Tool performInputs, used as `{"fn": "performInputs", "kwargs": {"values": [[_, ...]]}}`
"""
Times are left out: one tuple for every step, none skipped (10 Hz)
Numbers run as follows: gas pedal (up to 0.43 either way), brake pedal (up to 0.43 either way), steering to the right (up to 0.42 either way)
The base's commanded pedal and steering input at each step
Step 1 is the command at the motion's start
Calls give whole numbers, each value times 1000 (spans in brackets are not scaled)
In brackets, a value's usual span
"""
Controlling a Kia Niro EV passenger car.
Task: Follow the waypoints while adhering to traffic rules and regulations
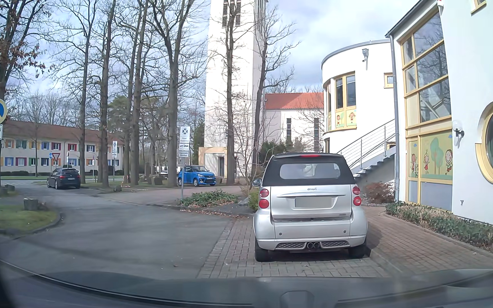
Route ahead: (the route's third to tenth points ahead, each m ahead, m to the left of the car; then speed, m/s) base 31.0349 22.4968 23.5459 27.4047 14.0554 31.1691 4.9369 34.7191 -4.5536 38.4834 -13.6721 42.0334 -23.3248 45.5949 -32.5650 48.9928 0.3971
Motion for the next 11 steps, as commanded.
{"fn": "performInputs", "kwargs": {"values": [[118, 0, -638], [130, 0, -696], [138, 0, -751], [157, 0, -819], [177, 0, -873], [177, 0, -913], [177, 0, -932], [177, 0, -937], [177, 0, -931], [177, 0, -915], [189, 0, -881]]}}
